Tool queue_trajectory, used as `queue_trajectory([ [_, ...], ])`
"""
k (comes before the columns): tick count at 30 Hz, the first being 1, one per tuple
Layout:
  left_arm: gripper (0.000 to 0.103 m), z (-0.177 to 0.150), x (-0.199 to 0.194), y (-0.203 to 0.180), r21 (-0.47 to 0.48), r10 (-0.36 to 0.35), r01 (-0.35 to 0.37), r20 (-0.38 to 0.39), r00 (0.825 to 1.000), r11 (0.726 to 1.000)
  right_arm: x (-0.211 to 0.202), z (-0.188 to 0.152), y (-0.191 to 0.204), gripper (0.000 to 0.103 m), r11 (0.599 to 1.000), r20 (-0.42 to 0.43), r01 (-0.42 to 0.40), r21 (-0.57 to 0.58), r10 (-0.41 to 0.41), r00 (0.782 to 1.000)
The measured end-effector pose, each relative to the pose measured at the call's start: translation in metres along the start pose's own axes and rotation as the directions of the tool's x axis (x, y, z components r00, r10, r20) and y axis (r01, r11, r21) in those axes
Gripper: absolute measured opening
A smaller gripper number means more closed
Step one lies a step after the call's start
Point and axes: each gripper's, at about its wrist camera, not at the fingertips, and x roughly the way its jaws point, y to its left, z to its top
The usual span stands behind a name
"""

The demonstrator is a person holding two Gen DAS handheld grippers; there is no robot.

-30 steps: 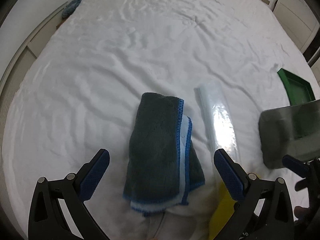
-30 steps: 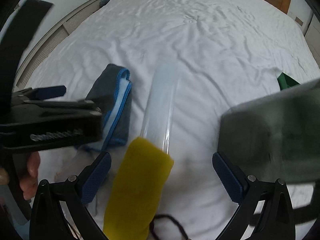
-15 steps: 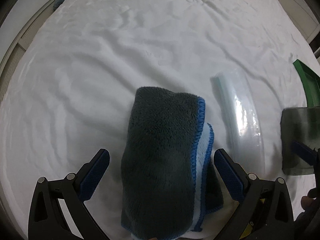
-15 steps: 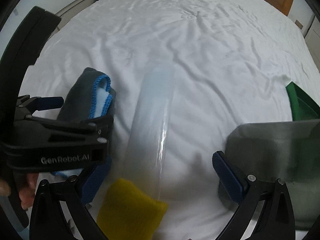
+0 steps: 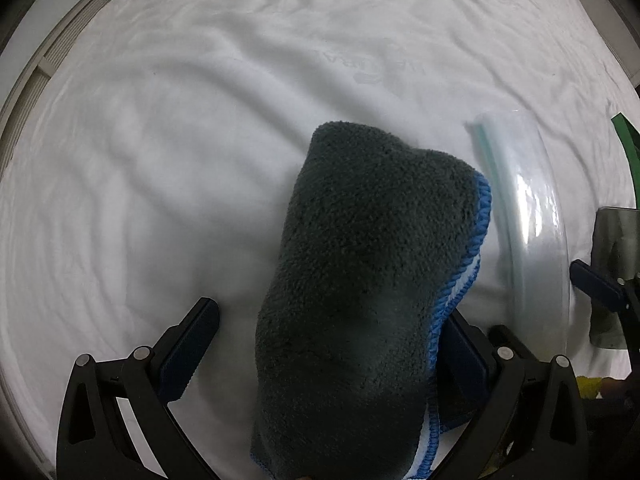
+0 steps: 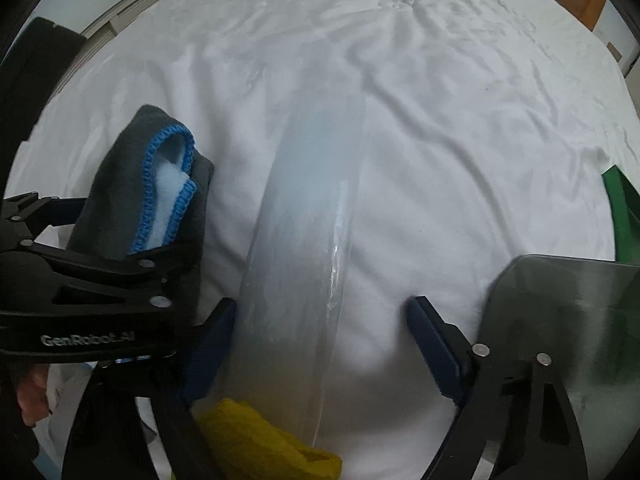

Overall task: Organize soft objects
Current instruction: 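Grasp the dark towel with the left tool while the right tool grasps the clear bag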

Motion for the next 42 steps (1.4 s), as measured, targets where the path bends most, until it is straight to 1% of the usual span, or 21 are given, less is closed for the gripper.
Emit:
queue_trajectory([
  [3,0.102,0.002,0.004,-0.005,0.013,0.017,-0.017,0.012,1.000,1.000,0.001,-0.002,0.002,0.074,1.000,0.013,-0.005,-0.023,0.005,1.000],
  [5,0.102,0.002,0.005,-0.008,0.020,0.028,-0.029,0.015,0.999,0.999,0.001,-0.003,0.002,0.067,1.000,0.017,-0.008,-0.029,0.009,1.000],
  [6,0.100,-0.005,0.002,-0.009,0.019,0.031,-0.032,0.019,0.999,0.999,0.002,-0.003,0.003,0.065,0.999,0.018,-0.008,-0.034,0.009,1.000],
  [7,0.098,-0.005,0.003,-0.010,0.020,0.028,-0.028,0.019,0.999,0.999,0.001,-0.003,0.004,0.058,0.999,0.022,-0.009,-0.040,0.010,1.000],
  [8,0.093,-0.007,0.000,-0.015,0.024,0.023,-0.023,0.017,1.000,0.999,0.001,-0.003,0.004,0.048,0.999,0.027,-0.015,-0.044,0.016,0.999],
  [9,0.087,-0.008,0.000,-0.017,0.034,0.018,-0.019,0.019,1.000,0.999,0.000,-0.001,0.005,0.043,0.999,0.030,-0.019,-0.044,0.020,0.999],
  [10,0.082,-0.009,-0.003,-0.018,0.035,0.008,-0.009,0.023,1.000,0.999,0.000,-0.001,0.006,0.040,0.999,0.028,-0.020,-0.048,0.021,0.999],
  [12,0.057,-0.008,-0.004,-0.020,0.040,-0.039,0.038,0.019,0.999,0.998,-0.002,0.000,0.006,0.032,0.998,0.037,-0.040,-0.054,0.042,0.998],
  [13,0.053,-0.008,-0.007,-0.020,0.044,-0.050,0.050,0.016,0.999,0.998,-0.003,-0.001,0.007,0.029,0.998,0.041,-0.045,-0.053,0.048,0.998],
  [15,0.039,-0.009,-0.008,-0.023,0.051,-0.057,0.055,0.027,0.998,0.997,-0.006,0.000,0.005,0.024,0.997,0.062,-0.055,-0.051,0.059,0.996],
  [17,0.031,-0.009,-0.010,-0.023,0.054,-0.064,0.062,0.036,0.997,0.997,-0.011,0.000,0.003,0.016,0.997,0.089,-0.063,-0.043,0.066,0.994],
  [18,0.029,-0.009,-0.012,-0.023,0.053,-0.073,0.070,0.045,0.996,0.996,-0.013,0.002,0.000,0.014,0.997,0.104,-0.068,-0.040,0.072,0.992],
  [20,0.028,-0.007,-0.021,-0.019,0.058,-0.074,0.070,0.055,0.996,0.996,-0.021,0.001,-0.002,0.010,0.996,0.142,-0.073,-0.042,0.078,0.987],
  [23,0.026,-0.007,-0.030,-0.019,0.066,-0.069,0.063,0.084,0.994,0.996,-0.027,0.005,-0.004,0.008,0.996,0.188,-0.080,-0.036,0.085,0.979],
  [25,0.026,-0.009,-0.034,-0.020,0.056,-0.076,0.071,0.103,0.992,0.996,-0.031,0.008,-0.007,0.008,0.996,0.220,-0.083,-0.029,0.088,0.972],
  [26,0.026,-0.015,-0.036,-0.021,0.054,-0.080,0.075,0.109,0.991,0.996,-0.032,0.011,-0.009,0.008,0.996,0.233,-0.086,-0.026,0.090,0.968],
  [29,0.026,-0.019,-0.044,-0.018,0.048,-0.073,0.067,0.127,0.989,0.997,-0.034,0.013,-0.013,0.007,0.996,0.263,-0.088,-0.023,0.091,0.961],
  [31,0.026,-0.021,-0.050,-0.016,0.039,-0.076,0.071,0.143,0.987,0.997,-0.039,0.009,-0.015,0.007,0.996,0.290,-0.089,-0.023,0.092,0.953],
  [34,0.026,-0.023,-0.058,-0.012,0.029,-0.075,0.071,0.156,0.985,0.997,-0.049,0.002,-0.015,0.007,0.997,0.340,-0.067,-0.030,0.073,0.938],
  [38,0.026,-0.025,-0.066,-0.010,0.015,-0.075,0.073,0.177,0.981,0.997,-0.051,0.004,-0.024,0.007,0.999,0.364,-0.050,-0.004,0.048,0.930],
  [42,0.026,-0.019,-0.071,-0.012,-0.002,-0.067,0.069,0.207,0.976,0.998,-0.052,0.009,-0.025,0.007,0.999,0.376,-0.029,0.022,0.019,0.926],
])
